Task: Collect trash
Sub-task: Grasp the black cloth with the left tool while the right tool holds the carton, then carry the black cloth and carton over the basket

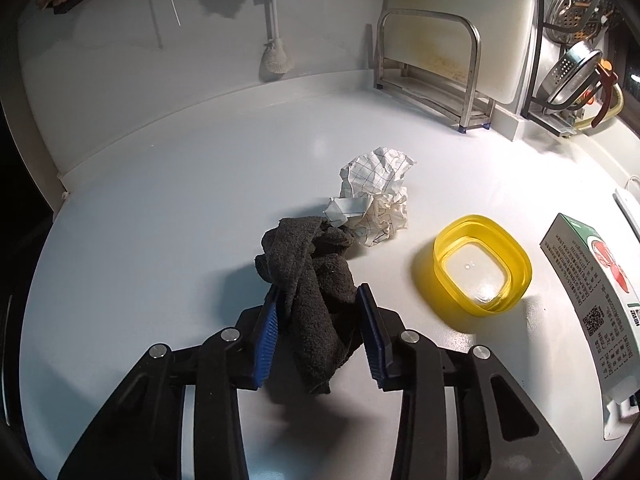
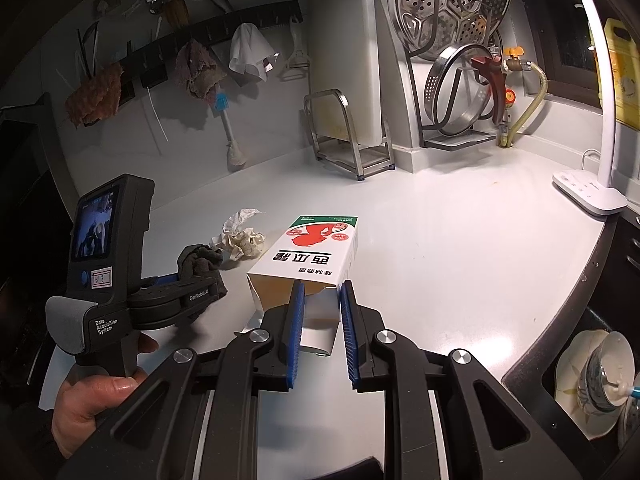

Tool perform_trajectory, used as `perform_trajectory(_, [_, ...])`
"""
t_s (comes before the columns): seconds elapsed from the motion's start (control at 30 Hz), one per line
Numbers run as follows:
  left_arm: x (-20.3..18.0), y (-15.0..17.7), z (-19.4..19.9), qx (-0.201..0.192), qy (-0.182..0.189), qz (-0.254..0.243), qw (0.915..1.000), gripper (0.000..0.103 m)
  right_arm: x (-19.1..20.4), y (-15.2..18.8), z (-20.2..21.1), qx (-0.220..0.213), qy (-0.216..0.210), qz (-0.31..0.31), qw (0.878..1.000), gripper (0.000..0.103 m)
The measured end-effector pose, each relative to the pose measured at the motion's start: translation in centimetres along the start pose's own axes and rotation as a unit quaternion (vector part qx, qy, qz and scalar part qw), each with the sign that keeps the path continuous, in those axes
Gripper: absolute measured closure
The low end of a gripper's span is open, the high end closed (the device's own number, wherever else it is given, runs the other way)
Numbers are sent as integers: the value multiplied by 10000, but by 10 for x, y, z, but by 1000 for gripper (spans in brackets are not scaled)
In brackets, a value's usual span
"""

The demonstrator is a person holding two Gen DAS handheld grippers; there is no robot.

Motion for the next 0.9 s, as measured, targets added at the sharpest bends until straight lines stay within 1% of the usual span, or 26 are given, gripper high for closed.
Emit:
perform_trajectory(0.13, [5,5,13,-62,126,61,9999,71,2,2,0,49,17,20,10000,85])
perform_trajectory(0.33, [14,20,48,-285,139,18,9995,72,8,8,12,61,39,81,9999,85])
perform_trajectory(0.47, [18,34,74,-429,138,-39,9990,73,14,16,27,111,79,136,9998,85])
perform_trajectory(0.6, [24,47,102,-523,218,-12,9984,73,19,23,47,134,110,117,9998,85])
perform_trajectory(0.9, [41,68,152,-676,306,-10,9972,73,33,45,87,149,156,107,9997,85])
Point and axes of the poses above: each gripper's, at about its wrist camera, not at the fingertips, and z roughly against the way its jaws point, x to its left, y to its underside, the point moved 5 cm from there along -z, roughly the way its jaws point, and after that the axes turned 2 degrees about -y, right-handed, at the moved point
